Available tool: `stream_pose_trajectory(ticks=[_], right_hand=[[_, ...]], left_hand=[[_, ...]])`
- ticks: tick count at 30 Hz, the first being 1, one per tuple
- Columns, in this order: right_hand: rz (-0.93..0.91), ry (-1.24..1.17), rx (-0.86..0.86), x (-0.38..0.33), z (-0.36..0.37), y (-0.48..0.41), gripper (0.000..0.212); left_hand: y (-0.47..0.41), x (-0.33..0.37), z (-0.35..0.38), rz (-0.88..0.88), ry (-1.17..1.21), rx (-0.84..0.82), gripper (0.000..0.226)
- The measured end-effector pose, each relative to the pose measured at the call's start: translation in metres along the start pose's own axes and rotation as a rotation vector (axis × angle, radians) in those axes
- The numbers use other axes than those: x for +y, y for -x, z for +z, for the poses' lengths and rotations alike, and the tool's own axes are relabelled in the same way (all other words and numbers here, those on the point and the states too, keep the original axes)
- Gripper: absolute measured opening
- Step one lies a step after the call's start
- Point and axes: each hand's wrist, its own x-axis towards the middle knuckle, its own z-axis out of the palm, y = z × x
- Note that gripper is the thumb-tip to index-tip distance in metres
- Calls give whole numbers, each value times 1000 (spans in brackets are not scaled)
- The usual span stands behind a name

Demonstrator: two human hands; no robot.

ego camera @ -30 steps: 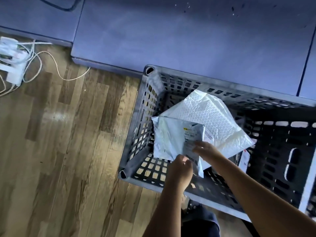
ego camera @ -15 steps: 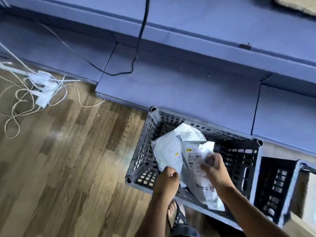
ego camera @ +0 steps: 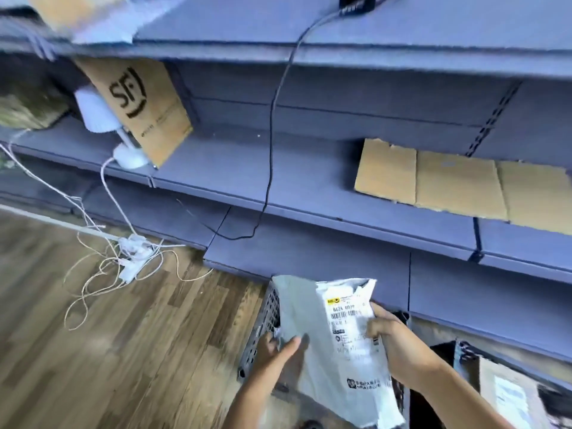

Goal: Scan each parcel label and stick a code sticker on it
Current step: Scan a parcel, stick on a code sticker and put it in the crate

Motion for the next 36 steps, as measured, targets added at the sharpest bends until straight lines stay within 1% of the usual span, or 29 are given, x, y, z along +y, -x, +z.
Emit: stream_pose_trajectory(ticks=[2,3,4,6,7,8,10,12,13,15,16,18,20,23,24,27,29,31,36], right_hand=[[-40,-11,-18,-30,6,34,67],[-71,-2,-20,-44,10,49,69],[-101,-3,-40,-58,15,62,71],[-157,-27,-73,-88,26,89,75],[-184,-44,-91,-105,33,103,76],[-209,-67,-113,-121,41,114,74],[-262,-87,-189,-151,54,132,66],[-300,-59,-263,-182,72,148,60],[-327,-59,-272,-195,80,152,59],[-379,-76,-236,-216,96,157,63],[-396,-102,-206,-224,104,155,65],[-419,-164,-148,-237,124,147,63],[-442,-202,-101,-245,144,139,59],[-466,-212,-11,-252,175,121,43],[-464,-202,18,-252,183,115,40],[-452,-219,101,-249,207,96,31],[-446,-213,140,-250,220,91,32],[-454,-213,177,-256,229,86,30],[-491,-135,248,-285,243,76,31]], left_hand=[[27,29,2,41,76,-7,31],[41,43,6,58,112,-4,19],[47,53,7,111,122,5,18],[70,78,4,189,187,-11,36],[86,94,2,224,193,7,42],[96,106,-1,261,161,-8,43],[113,128,-8,295,203,-91,39],[129,150,-19,321,186,-141,53],[136,160,-26,339,188,-179,50],[142,183,-41,383,210,-321,35],[143,193,-51,406,243,-348,37],[139,216,-80,434,304,-321,46],[137,237,-112,479,261,-276,49],[128,262,-162,512,178,-227,33],[129,270,-175,528,154,-230,33],[118,291,-210,559,104,-240,49],[113,300,-222,586,106,-249,53],[108,307,-230,590,98,-253,51],[102,328,-239,625,135,-259,38]])
